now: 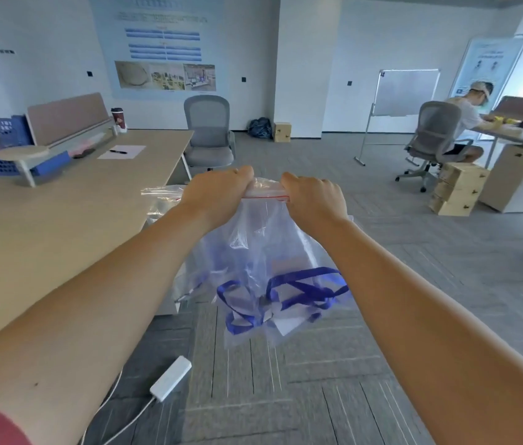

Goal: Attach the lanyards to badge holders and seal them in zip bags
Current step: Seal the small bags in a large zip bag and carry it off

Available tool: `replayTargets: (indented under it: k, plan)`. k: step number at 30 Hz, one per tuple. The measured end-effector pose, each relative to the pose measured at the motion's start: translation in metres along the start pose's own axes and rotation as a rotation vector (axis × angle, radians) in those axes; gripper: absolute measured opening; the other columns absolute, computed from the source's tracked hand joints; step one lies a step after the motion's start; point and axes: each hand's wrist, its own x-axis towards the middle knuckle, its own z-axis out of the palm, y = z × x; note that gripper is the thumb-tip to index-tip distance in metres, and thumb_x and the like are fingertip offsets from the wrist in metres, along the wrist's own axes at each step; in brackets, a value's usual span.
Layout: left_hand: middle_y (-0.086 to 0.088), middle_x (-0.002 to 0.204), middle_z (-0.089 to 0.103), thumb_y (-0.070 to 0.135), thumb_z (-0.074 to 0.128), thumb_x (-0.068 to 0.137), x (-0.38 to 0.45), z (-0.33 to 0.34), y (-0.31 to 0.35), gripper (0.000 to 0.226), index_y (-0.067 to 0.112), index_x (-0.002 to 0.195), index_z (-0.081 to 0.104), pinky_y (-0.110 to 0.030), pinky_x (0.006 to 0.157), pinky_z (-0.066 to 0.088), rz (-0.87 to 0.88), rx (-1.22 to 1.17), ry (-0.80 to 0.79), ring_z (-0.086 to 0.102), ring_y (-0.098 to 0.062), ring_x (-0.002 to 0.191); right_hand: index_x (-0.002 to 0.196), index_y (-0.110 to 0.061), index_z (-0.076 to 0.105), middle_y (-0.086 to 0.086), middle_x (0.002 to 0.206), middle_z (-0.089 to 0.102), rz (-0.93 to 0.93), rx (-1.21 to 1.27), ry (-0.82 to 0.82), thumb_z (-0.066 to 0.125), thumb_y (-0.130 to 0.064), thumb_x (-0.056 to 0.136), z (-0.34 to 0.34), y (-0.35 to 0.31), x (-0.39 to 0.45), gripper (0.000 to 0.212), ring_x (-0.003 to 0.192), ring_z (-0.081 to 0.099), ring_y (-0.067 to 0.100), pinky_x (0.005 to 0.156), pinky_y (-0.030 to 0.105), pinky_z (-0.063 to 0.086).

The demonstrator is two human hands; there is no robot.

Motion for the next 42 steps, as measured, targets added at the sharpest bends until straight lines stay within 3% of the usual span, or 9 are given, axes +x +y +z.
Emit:
replayTargets:
  k: [6,12,15,21,24,27,33,37,42]
  plan:
    - [-0.016,0.1,0.06,-0.001,0.035,0.086,0.14,0.063,-0.039,0.018,0.014,0.094,0.041,-0.031,0.065,0.031,-0.115,0.006,-0.012,0.042,-0.027,0.073,0.106,-0.009,0.048,0.011,0.086,0.062,-0.114,0.022,-0.013,0.039,-0.003,0.091,0.068,0.057,0.142,0.019,0.066,0.047,0.026,0.062,0.031,0.035]
    - [-0.012,0.09,0.054,-0.005,0.036,0.083,0.276,0.106,-0.089,0.023,0.018,0.086,0.032,-0.03,0.066,0.032,-0.195,0.043,0.029,0.042,-0.027,0.074,0.101,-0.008,0.049,0.007,0.074,0.047,-0.18,0.031,-0.006,0.038,0.003,0.088,0.124,0.097,0.288,0.02,0.065,0.046,0.028,0.062,0.031,0.035]
    - [-0.006,0.083,0.045,-0.004,0.038,0.083,0.333,0.131,-0.119,0.024,0.018,0.086,0.03,-0.029,0.064,0.029,-0.208,0.086,0.039,0.041,-0.027,0.073,0.103,-0.008,0.048,0.01,0.076,0.05,-0.204,0.043,-0.016,0.039,0.004,0.087,0.158,0.107,0.354,0.023,0.065,0.047,0.029,0.061,0.031,0.037]
    - [-0.017,0.098,0.059,-0.005,0.039,0.082,0.456,0.194,-0.204,0.024,0.017,0.087,0.032,-0.033,0.064,0.035,-0.199,0.132,0.021,0.054,-0.034,0.08,0.107,-0.009,0.049,0.015,0.092,0.062,-0.248,0.038,-0.019,0.038,0.002,0.087,0.235,0.116,0.495,0.025,0.072,0.049,0.034,0.064,0.031,0.035]
    - [-0.017,0.098,0.059,-0.005,0.04,0.083,0.521,0.219,-0.253,0.023,0.016,0.086,0.031,-0.032,0.064,0.035,-0.207,0.138,0.034,0.053,-0.034,0.078,0.113,-0.011,0.048,0.016,0.1,0.064,-0.257,0.05,-0.008,0.039,-0.002,0.09,0.272,0.116,0.572,0.026,0.085,0.059,0.036,0.067,0.034,0.038]
    - [-0.017,0.096,0.059,-0.006,0.039,0.083,0.58,0.238,-0.3,0.023,0.015,0.086,0.031,-0.032,0.062,0.033,-0.214,0.154,0.025,0.047,-0.03,0.073,0.113,-0.01,0.046,0.016,0.099,0.064,-0.264,0.077,-0.003,0.04,-0.002,0.09,0.304,0.112,0.647,0.026,0.085,0.06,0.036,0.067,0.033,0.038]
    - [-0.019,0.092,0.058,-0.011,0.036,0.08,0.681,0.28,-0.387,0.026,0.013,0.086,0.029,-0.033,0.062,0.035,-0.262,0.202,0.015,0.059,-0.034,0.082,0.108,-0.007,0.048,0.018,0.101,0.063,-0.32,0.118,-0.002,0.039,0.0,0.087,0.371,0.1,0.784,0.023,0.088,0.06,0.037,0.065,0.032,0.035]
    - [-0.016,0.094,0.057,-0.01,0.035,0.082,0.733,0.316,-0.451,0.024,0.013,0.09,0.032,-0.034,0.064,0.035,-0.377,0.248,0.001,0.058,-0.035,0.087,0.111,-0.008,0.048,0.018,0.103,0.064,-0.415,0.145,0.015,0.04,-0.001,0.088,0.43,0.079,0.877,0.025,0.09,0.06,0.038,0.066,0.033,0.036]
    - [-0.018,0.104,0.058,-0.004,0.036,0.087,0.78,0.361,-0.542,0.028,0.008,0.112,0.041,-0.037,0.068,0.04,-0.595,0.321,-0.023,0.058,-0.037,0.091,0.109,-0.009,0.049,0.016,0.107,0.063,-0.615,0.213,-0.011,0.042,-0.005,0.09,0.503,0.03,0.988,0.021,0.096,0.059,0.036,0.074,0.034,0.043]
